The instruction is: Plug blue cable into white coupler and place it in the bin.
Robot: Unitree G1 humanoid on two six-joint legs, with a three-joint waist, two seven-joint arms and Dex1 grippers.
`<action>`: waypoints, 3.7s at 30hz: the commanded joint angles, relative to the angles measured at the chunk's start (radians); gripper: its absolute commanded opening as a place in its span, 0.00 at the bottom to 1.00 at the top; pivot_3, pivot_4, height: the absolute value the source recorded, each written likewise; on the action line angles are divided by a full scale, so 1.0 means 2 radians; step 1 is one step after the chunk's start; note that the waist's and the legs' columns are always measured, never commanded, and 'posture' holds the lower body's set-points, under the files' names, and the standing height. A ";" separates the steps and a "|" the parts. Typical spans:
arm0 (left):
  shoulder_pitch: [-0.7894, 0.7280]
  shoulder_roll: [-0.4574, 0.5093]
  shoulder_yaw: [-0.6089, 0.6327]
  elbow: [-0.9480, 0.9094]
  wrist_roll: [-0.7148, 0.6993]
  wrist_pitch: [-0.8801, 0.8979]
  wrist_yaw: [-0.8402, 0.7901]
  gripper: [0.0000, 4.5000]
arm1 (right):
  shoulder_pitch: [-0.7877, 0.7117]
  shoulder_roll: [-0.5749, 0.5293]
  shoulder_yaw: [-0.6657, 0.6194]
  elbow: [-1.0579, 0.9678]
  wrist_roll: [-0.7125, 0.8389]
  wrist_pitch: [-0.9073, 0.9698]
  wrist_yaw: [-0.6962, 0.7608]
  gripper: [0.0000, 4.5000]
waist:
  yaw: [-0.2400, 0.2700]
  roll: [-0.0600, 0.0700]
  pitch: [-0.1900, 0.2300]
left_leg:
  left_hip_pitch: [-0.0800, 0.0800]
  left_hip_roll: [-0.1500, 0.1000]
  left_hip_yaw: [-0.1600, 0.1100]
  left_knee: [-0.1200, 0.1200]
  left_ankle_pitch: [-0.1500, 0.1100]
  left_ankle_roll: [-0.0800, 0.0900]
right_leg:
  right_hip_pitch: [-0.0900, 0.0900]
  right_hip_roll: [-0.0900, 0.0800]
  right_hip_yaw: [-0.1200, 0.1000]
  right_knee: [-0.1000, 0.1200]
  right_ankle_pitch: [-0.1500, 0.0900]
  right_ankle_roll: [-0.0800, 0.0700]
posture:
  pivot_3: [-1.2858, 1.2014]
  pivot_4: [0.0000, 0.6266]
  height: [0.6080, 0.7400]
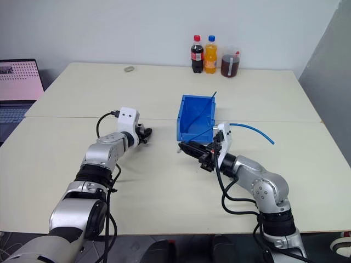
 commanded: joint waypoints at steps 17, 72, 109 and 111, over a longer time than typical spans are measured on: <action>0.238 0.175 -0.124 -0.447 -0.055 0.050 -0.338 0.18 | 0.049 -0.069 -0.021 -0.108 0.026 0.012 0.020 0.03 | -0.001 0.000 0.000 | -0.002 0.000 0.001 0.000 0.000 -0.001 | -0.002 -0.001 0.001 0.000 0.000 0.000 | 0.52 0.24 1.00; 0.198 0.179 -0.205 -0.330 0.030 -0.087 -0.477 0.18 | -0.012 -0.017 0.213 0.159 -0.333 -0.342 0.178 0.03 | -0.001 0.000 -0.002 | 0.004 0.000 0.001 0.001 0.001 0.000 | 0.003 0.001 0.001 0.001 0.000 0.000 | 0.52 0.24 1.00; 0.213 0.168 -0.201 -0.335 0.035 -0.091 -0.460 0.18 | -0.048 0.002 0.263 0.209 -0.365 -0.253 0.241 0.03 | -0.004 0.005 -0.012 | 0.006 0.000 0.001 0.000 0.000 0.001 | 0.005 0.003 0.002 0.001 -0.001 0.001 | 0.52 0.24 1.00; 0.214 0.168 -0.201 -0.338 0.035 -0.090 -0.461 0.18 | -0.058 0.008 0.269 0.221 -0.370 -0.245 0.243 0.03 | -0.004 0.005 -0.012 | 0.007 0.000 0.001 0.000 0.000 0.001 | 0.005 0.003 0.002 0.001 -0.001 0.001 | 0.52 0.24 1.00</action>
